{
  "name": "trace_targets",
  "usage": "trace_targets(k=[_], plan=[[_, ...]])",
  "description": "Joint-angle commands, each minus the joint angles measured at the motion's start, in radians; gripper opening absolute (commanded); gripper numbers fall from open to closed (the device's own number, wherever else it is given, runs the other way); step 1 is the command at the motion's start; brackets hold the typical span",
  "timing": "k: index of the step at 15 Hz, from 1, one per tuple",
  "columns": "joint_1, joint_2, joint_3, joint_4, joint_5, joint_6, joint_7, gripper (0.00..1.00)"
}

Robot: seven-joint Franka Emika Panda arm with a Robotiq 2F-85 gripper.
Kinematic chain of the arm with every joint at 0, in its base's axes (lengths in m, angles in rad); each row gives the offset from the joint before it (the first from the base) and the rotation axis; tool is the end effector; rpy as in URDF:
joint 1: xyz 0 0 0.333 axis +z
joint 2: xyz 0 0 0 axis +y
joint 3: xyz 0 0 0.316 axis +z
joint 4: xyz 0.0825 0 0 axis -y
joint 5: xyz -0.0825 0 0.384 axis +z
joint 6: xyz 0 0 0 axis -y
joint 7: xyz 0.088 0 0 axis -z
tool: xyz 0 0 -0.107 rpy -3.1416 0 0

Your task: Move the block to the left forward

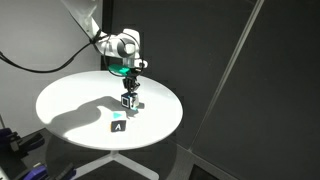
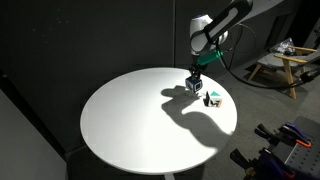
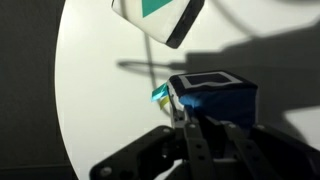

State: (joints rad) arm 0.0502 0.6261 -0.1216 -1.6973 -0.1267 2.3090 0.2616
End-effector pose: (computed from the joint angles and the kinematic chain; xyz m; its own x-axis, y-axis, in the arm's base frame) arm 0.6744 -0.0424 0.2331 0.9751 -0.2208 0.0220 -0.2214 -0.9615 0.1627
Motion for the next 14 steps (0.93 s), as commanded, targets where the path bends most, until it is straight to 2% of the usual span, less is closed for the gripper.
trace_targets(k=[1, 4, 7, 10, 14], plan=[[0.028, -0.078, 0.001, -0.067, 0.028, -0.061, 0.107, 0.03], [0.036, -0.123, 0.026, -0.113, 0.068, -0.086, 0.138, 0.03], [0.030, -0.175, 0.069, -0.178, 0.129, -0.067, 0.099, 0.03], [0.035, -0.226, 0.100, -0.250, 0.171, -0.031, 0.084, 0.03], [0.058, -0.290, 0.117, -0.350, 0.175, 0.034, 0.127, 0.02]])
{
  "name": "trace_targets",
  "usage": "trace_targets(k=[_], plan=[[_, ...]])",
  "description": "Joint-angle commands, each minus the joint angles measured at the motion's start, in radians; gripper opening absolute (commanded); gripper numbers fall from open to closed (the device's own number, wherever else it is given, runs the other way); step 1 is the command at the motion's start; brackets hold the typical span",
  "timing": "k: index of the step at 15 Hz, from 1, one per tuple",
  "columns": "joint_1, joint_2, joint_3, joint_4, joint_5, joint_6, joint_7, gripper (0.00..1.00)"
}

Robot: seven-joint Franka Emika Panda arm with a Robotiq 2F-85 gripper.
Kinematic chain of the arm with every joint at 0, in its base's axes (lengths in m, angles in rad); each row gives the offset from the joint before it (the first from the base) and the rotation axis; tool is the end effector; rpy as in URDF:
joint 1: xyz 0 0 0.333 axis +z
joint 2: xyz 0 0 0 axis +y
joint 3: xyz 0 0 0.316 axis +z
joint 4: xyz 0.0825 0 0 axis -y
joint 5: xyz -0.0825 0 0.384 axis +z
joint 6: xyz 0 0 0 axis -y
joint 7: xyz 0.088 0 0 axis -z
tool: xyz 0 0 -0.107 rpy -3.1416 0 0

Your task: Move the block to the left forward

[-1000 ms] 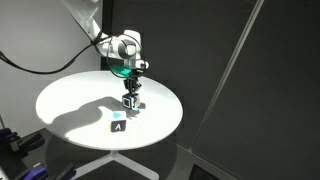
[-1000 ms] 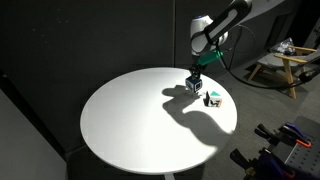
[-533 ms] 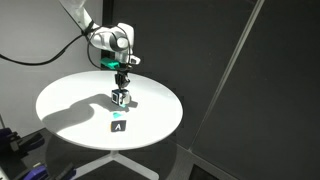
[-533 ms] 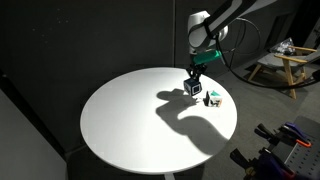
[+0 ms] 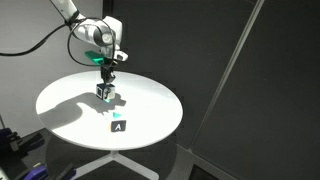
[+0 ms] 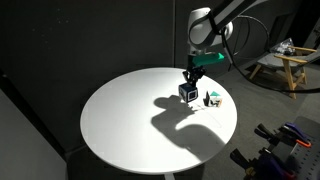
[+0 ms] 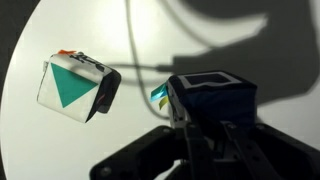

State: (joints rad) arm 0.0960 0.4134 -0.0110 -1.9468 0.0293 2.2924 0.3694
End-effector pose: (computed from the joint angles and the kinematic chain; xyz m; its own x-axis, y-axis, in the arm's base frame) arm 0.6098 0.0529 0.2620 0.9519 -0.2987 -0.0691 -0.2988 -0.9543 0.0094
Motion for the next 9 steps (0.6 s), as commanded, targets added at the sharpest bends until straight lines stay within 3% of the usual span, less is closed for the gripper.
trace_targets(k=[1, 5, 6, 9], plan=[[0.016, -0.089, 0.009, -0.122, 0.022, 0.060, 0.030, 0.02], [0.017, -0.135, 0.027, -0.197, 0.052, 0.095, 0.011, 0.02], [0.021, -0.080, 0.017, -0.136, 0.026, 0.070, 0.020, 0.02], [0.022, -0.081, 0.019, -0.144, 0.027, 0.072, 0.020, 0.05]])
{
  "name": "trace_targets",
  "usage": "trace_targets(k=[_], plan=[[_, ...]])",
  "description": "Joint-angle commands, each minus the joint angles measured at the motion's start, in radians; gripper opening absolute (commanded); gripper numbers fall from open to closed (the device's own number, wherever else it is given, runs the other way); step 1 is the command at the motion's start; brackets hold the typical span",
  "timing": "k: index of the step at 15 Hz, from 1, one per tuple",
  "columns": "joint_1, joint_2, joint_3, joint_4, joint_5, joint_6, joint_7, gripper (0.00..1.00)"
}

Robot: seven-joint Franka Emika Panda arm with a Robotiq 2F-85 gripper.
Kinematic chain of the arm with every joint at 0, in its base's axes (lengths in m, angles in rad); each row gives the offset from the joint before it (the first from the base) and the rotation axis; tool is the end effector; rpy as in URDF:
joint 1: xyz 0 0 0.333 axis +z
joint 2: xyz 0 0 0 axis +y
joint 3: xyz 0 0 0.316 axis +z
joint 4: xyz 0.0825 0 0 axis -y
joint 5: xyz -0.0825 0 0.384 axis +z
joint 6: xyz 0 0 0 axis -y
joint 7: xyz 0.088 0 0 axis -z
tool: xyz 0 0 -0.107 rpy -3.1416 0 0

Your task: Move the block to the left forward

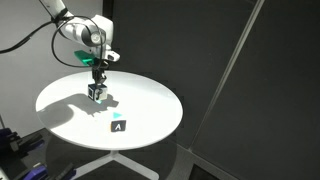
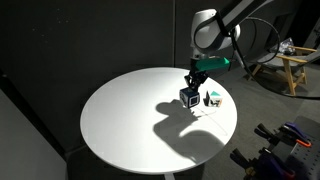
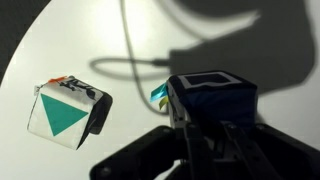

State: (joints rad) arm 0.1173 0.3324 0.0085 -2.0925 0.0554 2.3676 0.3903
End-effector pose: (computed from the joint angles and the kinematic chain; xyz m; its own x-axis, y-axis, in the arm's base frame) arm 0.5727 0.0730 0.2576 0.9516 -0.2997 -0.0686 -0.3013 -0.9534 -0.0141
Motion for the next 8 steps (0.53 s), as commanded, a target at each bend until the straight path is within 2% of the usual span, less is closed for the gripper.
trace_targets(k=[1, 8], plan=[[0.001, 0.003, -0.001, 0.003, 0.000, -0.003, -0.001, 0.05], [0.007, -0.027, -0.007, -0.033, -0.004, 0.028, 0.026, 0.03]])
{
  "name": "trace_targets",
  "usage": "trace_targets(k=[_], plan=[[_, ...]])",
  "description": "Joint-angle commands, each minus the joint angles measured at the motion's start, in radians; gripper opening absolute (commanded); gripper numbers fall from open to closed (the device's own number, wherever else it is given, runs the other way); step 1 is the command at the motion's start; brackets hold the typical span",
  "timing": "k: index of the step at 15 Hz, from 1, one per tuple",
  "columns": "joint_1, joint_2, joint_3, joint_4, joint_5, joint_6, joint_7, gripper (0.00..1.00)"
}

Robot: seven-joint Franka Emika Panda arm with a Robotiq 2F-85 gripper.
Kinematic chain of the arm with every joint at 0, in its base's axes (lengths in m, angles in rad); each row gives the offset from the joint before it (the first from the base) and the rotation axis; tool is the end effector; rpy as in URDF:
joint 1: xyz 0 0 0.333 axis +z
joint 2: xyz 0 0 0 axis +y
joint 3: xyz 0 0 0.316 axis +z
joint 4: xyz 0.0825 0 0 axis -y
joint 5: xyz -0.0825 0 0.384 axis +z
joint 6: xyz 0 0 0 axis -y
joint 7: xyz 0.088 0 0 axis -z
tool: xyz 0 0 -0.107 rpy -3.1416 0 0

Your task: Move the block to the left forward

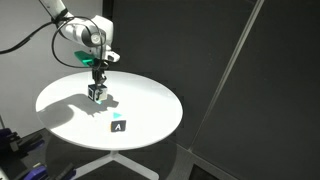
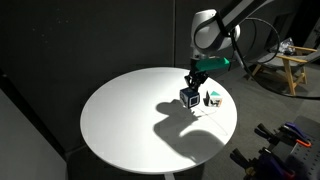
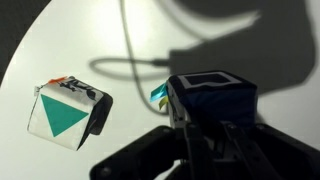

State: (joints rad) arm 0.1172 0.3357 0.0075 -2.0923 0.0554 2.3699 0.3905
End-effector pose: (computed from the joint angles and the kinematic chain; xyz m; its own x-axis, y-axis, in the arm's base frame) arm 0.5728 0.0724 0.2560 0.9511 -0.3010 -0.0692 -0.3026 -0.9530 -0.0134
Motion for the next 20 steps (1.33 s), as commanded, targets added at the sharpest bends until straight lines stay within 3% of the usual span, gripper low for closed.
trace_targets(k=[1, 20], plan=[[0.007, -0.035, -0.005, -0.040, -0.001, 0.024, 0.026, 0.03], [0.066, -0.059, 0.051, -0.141, 0.051, 0.084, 0.128, 0.03]])
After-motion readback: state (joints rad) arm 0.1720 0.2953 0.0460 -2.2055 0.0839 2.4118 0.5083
